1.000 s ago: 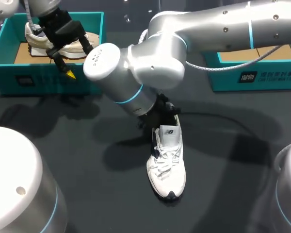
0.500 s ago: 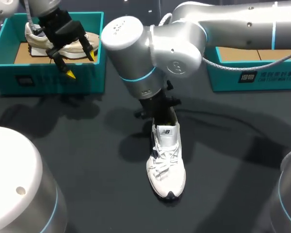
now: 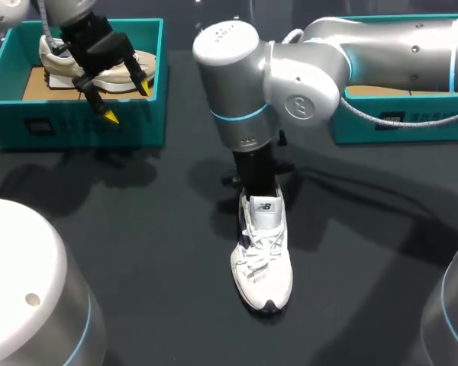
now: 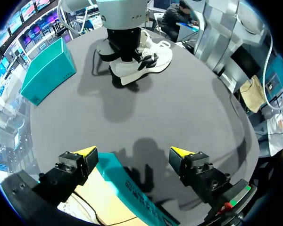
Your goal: Take the shoe out of the shoebox, open the shoe tongue, remove and reinsert the insole, then place the shoe into the shoebox
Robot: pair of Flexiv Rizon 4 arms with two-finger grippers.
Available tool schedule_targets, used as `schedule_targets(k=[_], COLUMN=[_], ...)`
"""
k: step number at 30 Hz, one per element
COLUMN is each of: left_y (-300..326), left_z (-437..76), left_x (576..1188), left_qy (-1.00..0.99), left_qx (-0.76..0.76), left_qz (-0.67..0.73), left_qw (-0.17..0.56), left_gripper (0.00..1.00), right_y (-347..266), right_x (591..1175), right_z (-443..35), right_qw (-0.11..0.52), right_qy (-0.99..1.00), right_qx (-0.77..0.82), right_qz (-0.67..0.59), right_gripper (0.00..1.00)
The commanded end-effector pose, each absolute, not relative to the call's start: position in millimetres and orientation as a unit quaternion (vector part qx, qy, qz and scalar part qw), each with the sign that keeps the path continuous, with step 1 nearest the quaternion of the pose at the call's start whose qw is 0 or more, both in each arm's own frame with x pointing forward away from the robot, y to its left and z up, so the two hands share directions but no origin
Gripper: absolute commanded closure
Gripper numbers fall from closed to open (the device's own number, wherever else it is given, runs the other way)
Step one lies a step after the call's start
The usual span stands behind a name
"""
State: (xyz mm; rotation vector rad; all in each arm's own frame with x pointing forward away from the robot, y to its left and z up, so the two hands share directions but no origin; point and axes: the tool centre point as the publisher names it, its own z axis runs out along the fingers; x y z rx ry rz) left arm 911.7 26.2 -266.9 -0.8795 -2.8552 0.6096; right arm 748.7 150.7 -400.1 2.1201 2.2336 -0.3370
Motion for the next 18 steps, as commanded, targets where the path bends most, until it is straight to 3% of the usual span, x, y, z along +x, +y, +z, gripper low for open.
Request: schedule_targets(k=[1,12,18], left_y=[27,27,27], left_z=[-267,-267,-267], left_x=[911,911,911], left_qy=[-0.936,-0.936,-0.936], left_qx=[-0.288,-0.288,-0.288], left_qz=[0.199,0.199,0.199], left_qw=[0.045,0.045,0.045], left_gripper=[0.0,0.0,0.0], right_y=[144,148,153], right_x=[736,733,734], right_z=[-417,-363,-354], right_qw=[-0.003,-0.014,-0.033], right_qy=[0.72,0.735,0.739], right_qx=[0.689,0.674,0.669], right_qz=[-0.083,-0.073,-0.081], right_gripper=[1.0,1.0,0.84])
